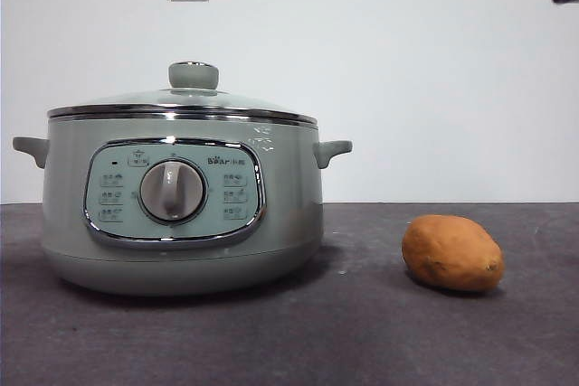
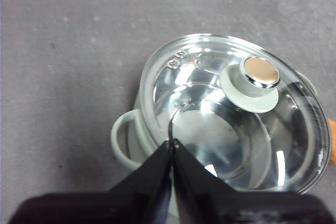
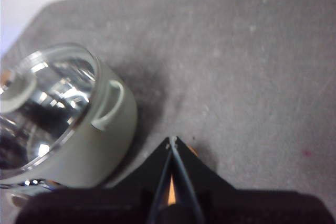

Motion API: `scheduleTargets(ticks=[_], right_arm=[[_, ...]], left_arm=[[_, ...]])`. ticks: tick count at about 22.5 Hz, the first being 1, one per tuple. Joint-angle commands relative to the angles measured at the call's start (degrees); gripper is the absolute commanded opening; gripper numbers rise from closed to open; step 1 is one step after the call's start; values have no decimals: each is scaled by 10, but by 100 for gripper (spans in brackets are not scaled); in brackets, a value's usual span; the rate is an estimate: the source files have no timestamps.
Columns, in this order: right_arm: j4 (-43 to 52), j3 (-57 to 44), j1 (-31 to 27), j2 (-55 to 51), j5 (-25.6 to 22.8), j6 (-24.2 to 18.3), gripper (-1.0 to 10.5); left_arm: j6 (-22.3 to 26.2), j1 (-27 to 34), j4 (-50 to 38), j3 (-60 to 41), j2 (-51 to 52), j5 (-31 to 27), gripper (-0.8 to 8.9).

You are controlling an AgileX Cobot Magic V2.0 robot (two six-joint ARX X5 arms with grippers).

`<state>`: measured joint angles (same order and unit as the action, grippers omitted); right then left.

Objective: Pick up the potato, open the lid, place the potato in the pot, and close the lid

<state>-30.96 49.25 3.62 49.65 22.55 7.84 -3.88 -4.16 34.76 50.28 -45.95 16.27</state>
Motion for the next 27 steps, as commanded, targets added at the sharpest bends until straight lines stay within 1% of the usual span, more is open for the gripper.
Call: scheduleTargets(ticks=[1, 2, 3, 4, 7, 8, 9, 10, 13, 14, 16, 23, 25, 26, 27], right_arm=[[-1, 8, -1, 16, 17, -26, 190], [-1, 8, 0, 20, 17, -26, 332], [-1, 8, 1, 24, 15, -26, 471], [-1, 8, 3, 29, 14, -26, 592], [0, 9, 24, 46, 13, -26, 587], [0, 13, 37, 56, 8, -25, 548], [0, 19, 59, 72, -9, -25, 522], [-1, 27, 82, 88, -35, -26, 522], [-18, 66, 160, 163, -132, -28, 523], [-18, 75, 179, 191, -156, -30, 523], [-20, 89, 201, 247, -185, -30, 523], [5, 92, 206, 416, -191, -30, 522], [18, 92, 206, 452, -180, -30, 522], [23, 92, 206, 465, -180, -30, 508], [24, 92, 206, 472, -181, -30, 429]], left_arm=[[9, 1, -1, 6, -11, 24, 253], [7, 1, -2, 7, -14, 24, 351], [5, 1, -2, 7, -16, 23, 396], [5, 1, -1, 7, -17, 21, 396], [5, 1, -2, 7, -17, 22, 396], [5, 0, -2, 7, -17, 23, 396], [5, 0, -2, 7, -17, 23, 396], [5, 0, -2, 7, -17, 23, 396], [5, 0, -2, 7, -17, 23, 396], [5, 0, -2, 7, -17, 23, 396], [5, 0, -1, 7, -17, 23, 396], [5, 0, 0, 7, -17, 22, 396], [5, 0, 0, 7, -17, 22, 396], [5, 0, 0, 7, -17, 22, 396], [5, 0, 0, 7, -17, 22, 396]])
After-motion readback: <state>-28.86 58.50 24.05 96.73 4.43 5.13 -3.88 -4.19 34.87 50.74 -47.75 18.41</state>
